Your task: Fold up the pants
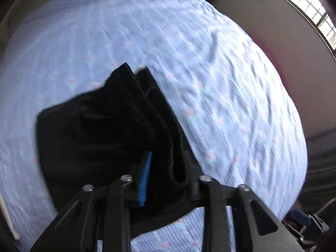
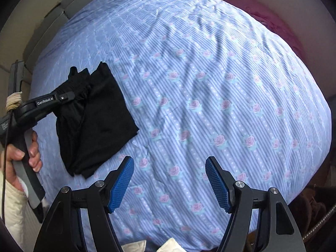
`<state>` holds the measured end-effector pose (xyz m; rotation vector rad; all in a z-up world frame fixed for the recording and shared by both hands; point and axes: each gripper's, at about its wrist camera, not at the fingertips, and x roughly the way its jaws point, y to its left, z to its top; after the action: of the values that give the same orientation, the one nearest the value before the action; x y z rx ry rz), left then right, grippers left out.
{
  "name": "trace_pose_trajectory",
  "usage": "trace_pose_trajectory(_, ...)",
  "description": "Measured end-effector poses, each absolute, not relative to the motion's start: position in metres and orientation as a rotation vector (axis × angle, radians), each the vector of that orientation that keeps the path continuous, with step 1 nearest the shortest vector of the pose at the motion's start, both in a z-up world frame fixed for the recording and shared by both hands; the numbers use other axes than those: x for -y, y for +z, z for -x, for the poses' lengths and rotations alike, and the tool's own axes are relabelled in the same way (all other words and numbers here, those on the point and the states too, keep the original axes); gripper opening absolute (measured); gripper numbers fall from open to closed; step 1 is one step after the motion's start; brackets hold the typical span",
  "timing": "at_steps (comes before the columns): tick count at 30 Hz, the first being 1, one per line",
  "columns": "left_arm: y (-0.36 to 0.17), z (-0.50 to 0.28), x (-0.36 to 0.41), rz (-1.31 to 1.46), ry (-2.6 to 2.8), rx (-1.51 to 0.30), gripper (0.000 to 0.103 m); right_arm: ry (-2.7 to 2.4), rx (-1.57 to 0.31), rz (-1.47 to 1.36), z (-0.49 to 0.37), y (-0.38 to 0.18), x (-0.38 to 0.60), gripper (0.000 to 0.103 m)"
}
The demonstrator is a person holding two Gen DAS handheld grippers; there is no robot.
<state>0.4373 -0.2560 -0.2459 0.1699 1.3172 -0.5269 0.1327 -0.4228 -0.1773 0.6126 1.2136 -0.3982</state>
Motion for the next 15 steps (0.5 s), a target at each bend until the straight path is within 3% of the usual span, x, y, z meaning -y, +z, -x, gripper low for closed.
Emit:
trace_pose_trajectory(1,-0.245,-0.435,0.259,-0.178,-0.541,-1.327,0.060,-0.398,-1.219,-0.616,-0.133,-0.180,0.425,0.071)
trace_pose_trajectory(3,-0.234,-0.426,0.266,-0.228,-0.528,-1.288,0.072,-0.394,-1.231,-0.620,-0.136,-0.185,0.431,0.070)
trace_pose_trajectory(9,-0.203,-0.412,0.238,-0.292,-0.502,-1.183,0.077,-0.325,-1.229,-0.612,-0.164,-0.192,0.433,0.070)
trace_pose_trajectory(15,-0.220,-0.399,0.147,-0.282,-0.318,-1.237,0.077,-0.132,-1.199,-0.534,-0.224,-0.198,0.412,0.070)
